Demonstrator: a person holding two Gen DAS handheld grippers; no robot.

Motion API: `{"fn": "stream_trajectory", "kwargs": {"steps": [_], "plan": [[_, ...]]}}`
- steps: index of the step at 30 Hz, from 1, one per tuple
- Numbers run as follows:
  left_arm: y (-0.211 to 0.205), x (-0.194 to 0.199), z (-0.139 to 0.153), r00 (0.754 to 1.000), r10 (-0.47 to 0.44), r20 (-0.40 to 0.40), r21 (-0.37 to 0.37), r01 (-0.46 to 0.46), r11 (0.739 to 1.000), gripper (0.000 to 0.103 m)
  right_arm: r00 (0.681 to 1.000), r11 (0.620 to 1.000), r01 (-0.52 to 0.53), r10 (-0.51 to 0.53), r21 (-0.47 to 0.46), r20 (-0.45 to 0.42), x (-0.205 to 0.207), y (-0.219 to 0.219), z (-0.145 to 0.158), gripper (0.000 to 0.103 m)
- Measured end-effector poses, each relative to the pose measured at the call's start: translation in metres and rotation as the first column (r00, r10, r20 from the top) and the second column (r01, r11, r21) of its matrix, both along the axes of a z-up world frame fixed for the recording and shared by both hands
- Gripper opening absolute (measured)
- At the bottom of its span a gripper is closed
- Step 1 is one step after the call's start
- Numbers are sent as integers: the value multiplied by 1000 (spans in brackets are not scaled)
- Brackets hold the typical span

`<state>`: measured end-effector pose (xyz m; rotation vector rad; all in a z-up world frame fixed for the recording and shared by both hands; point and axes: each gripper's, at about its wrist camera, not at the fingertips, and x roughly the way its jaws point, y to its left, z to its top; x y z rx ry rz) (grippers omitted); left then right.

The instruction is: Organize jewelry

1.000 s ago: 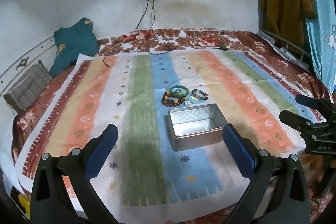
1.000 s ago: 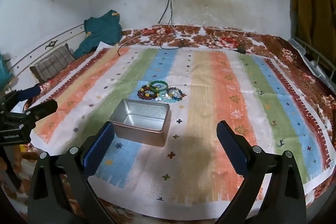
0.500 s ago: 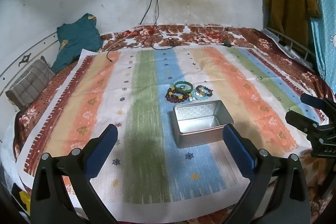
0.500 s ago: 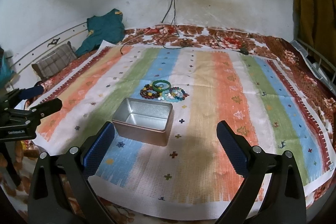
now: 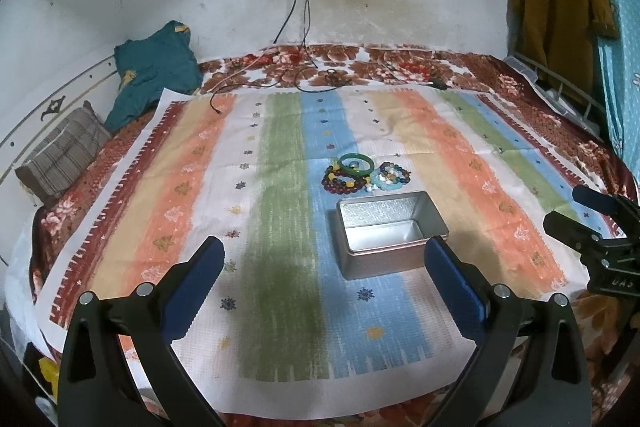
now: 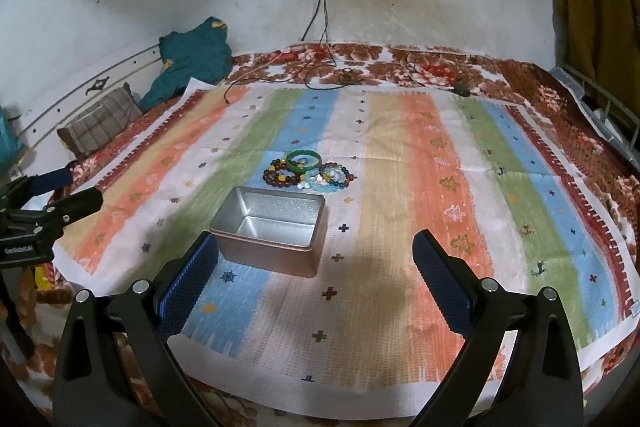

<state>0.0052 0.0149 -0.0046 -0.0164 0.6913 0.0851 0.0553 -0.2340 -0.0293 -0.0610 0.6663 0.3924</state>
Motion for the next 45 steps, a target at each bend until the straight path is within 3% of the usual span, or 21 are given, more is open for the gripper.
{"fn": "stream_trajectory", "kwargs": {"steps": [28, 45], "plan": [[-6, 10, -7, 1000, -5, -24, 6, 5, 1000, 98, 999, 1000, -9, 8, -11, -39, 6, 2, -8, 99], [-5, 34, -6, 999, 8, -40, 6, -7, 1000, 98, 996, 1000, 11, -12, -10, -91, 36, 4, -7, 99]]}}
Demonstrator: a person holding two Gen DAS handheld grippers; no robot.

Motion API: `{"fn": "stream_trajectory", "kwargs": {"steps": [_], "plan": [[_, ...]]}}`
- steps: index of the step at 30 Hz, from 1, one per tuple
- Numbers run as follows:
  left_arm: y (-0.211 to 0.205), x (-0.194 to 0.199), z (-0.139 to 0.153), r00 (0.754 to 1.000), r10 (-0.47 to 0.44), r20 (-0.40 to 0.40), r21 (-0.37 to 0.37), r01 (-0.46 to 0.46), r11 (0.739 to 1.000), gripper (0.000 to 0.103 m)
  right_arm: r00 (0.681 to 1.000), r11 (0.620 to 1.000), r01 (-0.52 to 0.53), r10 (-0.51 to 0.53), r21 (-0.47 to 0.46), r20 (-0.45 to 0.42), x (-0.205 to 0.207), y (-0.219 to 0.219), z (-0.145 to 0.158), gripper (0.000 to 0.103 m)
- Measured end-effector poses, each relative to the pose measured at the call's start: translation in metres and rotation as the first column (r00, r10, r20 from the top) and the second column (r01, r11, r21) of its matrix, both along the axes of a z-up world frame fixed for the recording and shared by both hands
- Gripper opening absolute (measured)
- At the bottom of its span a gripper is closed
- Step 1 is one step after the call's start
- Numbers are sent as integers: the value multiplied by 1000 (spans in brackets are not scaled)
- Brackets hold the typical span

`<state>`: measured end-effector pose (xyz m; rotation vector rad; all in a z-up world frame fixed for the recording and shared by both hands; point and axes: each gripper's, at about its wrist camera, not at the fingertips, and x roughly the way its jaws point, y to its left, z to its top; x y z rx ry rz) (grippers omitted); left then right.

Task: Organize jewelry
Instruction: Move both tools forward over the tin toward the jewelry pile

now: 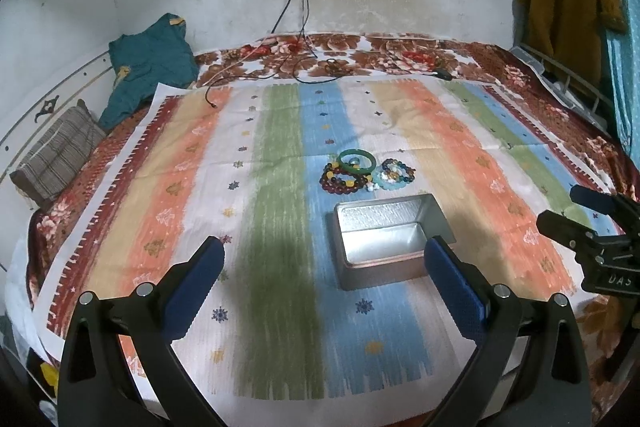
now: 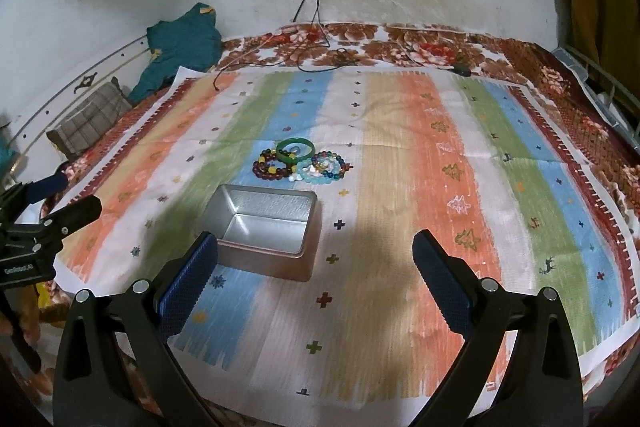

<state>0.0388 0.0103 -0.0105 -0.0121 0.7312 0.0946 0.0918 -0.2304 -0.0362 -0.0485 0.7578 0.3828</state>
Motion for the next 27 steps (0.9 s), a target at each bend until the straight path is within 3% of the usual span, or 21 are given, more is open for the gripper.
{"fn": "stream_trajectory", "kwargs": {"steps": [11, 17, 27], "plan": [[2, 37, 2, 999, -12, -30, 33, 13, 999, 98, 999, 1000, 22, -22, -4, -32, 34, 5, 0, 99], [9, 58, 1, 999, 5, -53, -6, -5, 1000, 98, 998, 1000, 18, -19, -14, -62, 51, 10, -3, 99], [23, 92, -10, 993, 46, -108, -10, -47, 999, 97, 991, 1000, 15, -15, -3, -133, 79, 19, -11, 99]]}}
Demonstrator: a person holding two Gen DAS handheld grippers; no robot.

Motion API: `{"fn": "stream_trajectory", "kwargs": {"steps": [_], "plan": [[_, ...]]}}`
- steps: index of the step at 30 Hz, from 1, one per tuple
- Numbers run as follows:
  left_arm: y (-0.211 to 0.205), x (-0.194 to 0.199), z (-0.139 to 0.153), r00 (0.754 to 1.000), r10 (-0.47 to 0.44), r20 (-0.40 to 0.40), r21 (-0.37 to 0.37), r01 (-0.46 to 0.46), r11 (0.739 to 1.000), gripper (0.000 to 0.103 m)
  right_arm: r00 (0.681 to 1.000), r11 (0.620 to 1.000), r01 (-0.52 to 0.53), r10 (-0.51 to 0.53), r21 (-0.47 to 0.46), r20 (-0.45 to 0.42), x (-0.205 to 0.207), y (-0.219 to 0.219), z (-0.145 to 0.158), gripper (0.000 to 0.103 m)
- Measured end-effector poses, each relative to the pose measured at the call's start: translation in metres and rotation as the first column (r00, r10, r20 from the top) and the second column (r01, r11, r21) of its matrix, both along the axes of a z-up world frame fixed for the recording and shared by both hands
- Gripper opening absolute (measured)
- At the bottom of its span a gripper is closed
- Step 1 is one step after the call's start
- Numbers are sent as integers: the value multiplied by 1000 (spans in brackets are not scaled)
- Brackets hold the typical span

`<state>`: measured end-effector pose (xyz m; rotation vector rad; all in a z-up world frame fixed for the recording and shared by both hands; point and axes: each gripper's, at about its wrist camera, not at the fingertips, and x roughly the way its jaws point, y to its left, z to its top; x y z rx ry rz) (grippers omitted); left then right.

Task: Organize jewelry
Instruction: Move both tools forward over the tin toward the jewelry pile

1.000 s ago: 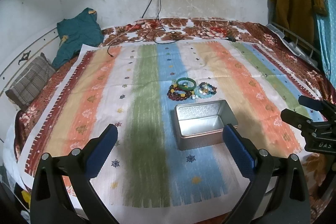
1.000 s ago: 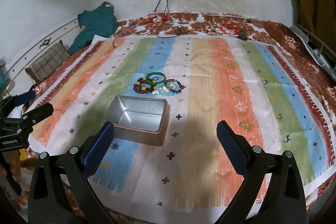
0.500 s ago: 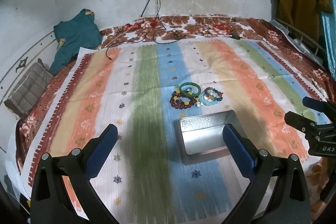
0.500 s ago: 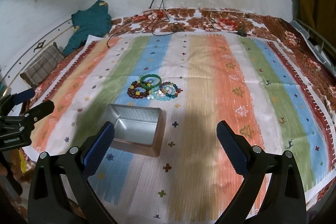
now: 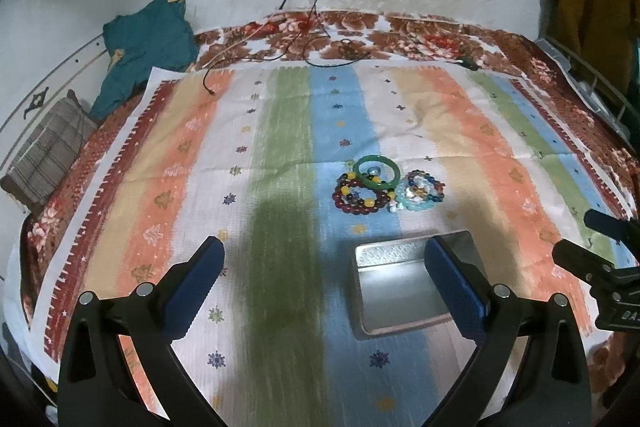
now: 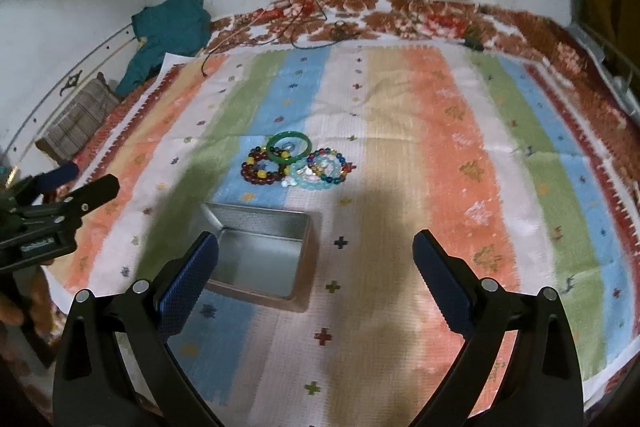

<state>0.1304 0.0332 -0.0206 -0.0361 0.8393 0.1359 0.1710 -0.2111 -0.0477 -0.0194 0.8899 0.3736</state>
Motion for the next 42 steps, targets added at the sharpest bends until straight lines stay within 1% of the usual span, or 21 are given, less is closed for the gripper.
{"fn": "stream_trajectory", "kwargs": {"steps": [6, 11, 20, 29, 36, 42], "plan": [[5, 20, -6, 1000, 18, -21, -8, -18, 1000, 97, 1000, 1000, 25, -26, -10, -10, 17, 2, -3, 99], [4, 36, -11, 999, 16, -33, 10, -15, 1000, 97, 1000, 999, 25, -26, -30, -15, 29, 4, -7, 99], [4, 64, -21, 998, 18, -63, 20, -16, 1000, 97, 999, 997, 34, -37, -68, -39, 53, 9, -19, 99], [6, 88, -32, 997, 26, -77, 10, -25, 1000, 97, 997, 994, 25, -33, -110, -64, 75, 18, -32, 99], [5, 103, -39, 995, 14, -96, 9, -13, 1000, 97, 994, 993, 34, -45, -110, -99, 92, 19, -42, 99], [7, 117, -49, 993, 12, -118, -1, -12, 1000, 97, 993, 991, 27, -41, -128, -109, 106, 26, -51, 99]]}}
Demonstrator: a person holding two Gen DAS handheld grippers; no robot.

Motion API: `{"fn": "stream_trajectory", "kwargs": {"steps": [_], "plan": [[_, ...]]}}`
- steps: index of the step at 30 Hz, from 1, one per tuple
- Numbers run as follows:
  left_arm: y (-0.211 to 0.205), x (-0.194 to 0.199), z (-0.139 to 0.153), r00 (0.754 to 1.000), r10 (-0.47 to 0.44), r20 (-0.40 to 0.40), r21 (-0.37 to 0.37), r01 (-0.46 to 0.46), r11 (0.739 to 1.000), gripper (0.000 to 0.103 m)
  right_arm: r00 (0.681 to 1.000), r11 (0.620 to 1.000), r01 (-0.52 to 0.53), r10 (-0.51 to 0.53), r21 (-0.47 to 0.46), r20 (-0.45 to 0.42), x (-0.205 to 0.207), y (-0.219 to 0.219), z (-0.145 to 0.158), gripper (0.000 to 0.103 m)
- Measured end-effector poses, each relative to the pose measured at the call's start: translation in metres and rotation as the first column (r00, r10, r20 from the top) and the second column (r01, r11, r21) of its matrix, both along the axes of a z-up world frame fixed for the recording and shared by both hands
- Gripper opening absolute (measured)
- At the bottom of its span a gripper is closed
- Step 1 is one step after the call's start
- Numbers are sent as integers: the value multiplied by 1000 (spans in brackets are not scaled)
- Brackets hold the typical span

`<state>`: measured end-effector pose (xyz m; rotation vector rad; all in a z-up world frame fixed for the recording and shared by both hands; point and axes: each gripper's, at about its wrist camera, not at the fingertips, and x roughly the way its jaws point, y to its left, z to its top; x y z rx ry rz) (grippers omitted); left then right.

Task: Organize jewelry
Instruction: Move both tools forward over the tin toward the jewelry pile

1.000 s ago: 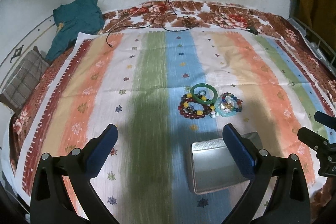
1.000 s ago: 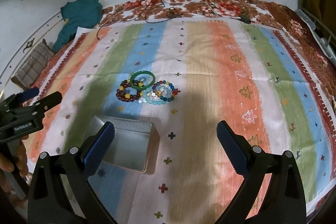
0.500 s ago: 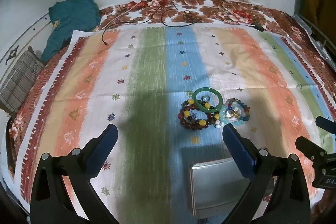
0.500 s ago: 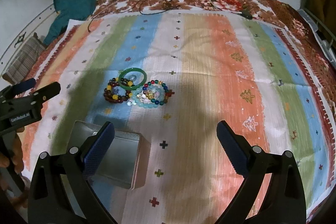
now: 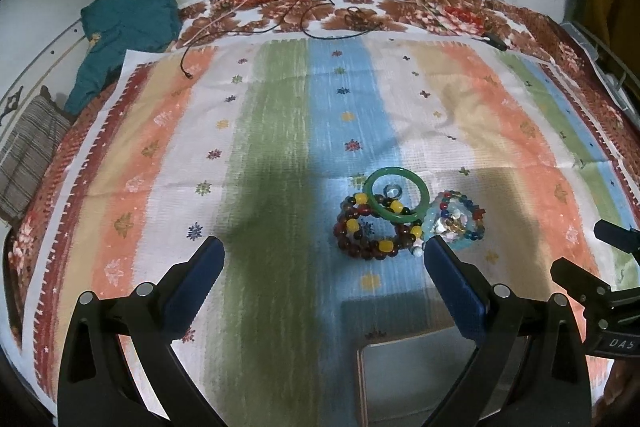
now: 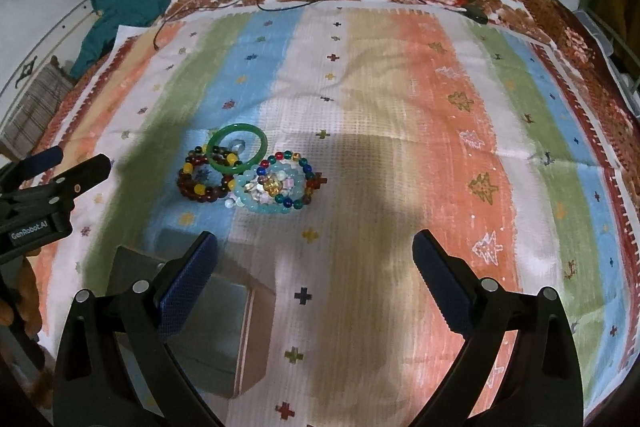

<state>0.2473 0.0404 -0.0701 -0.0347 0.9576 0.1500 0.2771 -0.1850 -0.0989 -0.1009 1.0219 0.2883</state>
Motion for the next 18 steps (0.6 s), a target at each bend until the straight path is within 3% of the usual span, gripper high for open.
{"fn": "stream_trajectory", "kwargs": {"steps": [18], "plan": [[4, 41, -26, 998, -13, -55, -29, 11, 1000, 97, 1000, 999, -9, 8, -41, -7, 39, 9, -23, 99]]}}
